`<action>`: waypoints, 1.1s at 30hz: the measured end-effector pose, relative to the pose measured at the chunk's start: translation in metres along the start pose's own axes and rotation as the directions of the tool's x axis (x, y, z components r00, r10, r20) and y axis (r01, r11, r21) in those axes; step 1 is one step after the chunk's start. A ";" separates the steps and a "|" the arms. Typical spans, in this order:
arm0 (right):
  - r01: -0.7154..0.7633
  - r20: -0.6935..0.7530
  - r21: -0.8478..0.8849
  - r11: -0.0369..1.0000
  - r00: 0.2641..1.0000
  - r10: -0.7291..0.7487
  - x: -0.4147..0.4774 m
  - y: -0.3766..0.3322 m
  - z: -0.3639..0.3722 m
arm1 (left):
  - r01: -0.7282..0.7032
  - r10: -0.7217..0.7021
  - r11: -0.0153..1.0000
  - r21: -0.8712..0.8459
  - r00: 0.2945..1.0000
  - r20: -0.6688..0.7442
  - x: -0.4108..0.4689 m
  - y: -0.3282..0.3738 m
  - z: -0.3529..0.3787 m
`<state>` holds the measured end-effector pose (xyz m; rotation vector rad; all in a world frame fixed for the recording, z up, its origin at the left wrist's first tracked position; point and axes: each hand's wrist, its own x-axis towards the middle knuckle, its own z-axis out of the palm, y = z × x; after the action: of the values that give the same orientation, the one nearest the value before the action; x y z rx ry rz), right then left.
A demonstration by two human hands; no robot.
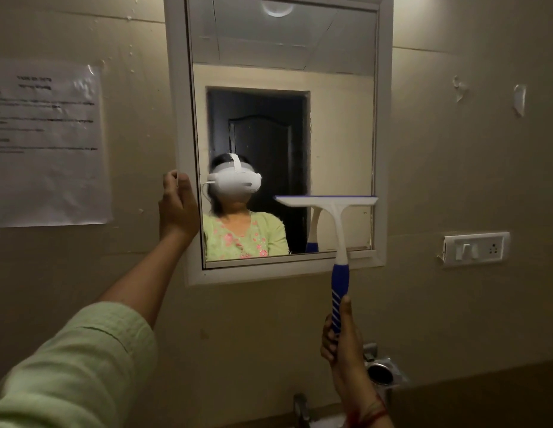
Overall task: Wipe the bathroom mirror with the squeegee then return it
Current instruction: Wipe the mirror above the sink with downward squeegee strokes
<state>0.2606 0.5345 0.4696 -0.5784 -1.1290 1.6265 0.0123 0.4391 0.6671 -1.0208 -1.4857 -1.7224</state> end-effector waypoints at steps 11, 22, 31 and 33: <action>-0.063 0.008 -0.015 0.998 0.998 0.064 -0.006 0.008 -0.010 | -0.005 0.005 1.000 0.001 1.000 -0.026 0.000 -0.001 0.001; -0.142 -0.021 0.002 0.990 0.990 0.142 -0.020 0.035 -0.023 | -0.002 0.002 1.000 -0.003 1.000 -0.021 -0.001 0.000 0.001; -0.044 0.009 -0.019 0.999 0.999 0.044 -0.006 0.011 -0.012 | -0.005 0.005 1.000 -0.008 0.999 -0.036 0.000 0.000 0.002; -0.063 -0.020 -0.046 0.997 0.998 0.062 -0.010 0.019 -0.020 | 0.001 -0.002 1.000 -0.012 1.000 -0.030 0.000 -0.001 0.002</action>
<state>0.2716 0.5322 0.4423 -0.6631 -1.1477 1.6489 0.0117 0.4411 0.6665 -0.9966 -1.4595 -1.7426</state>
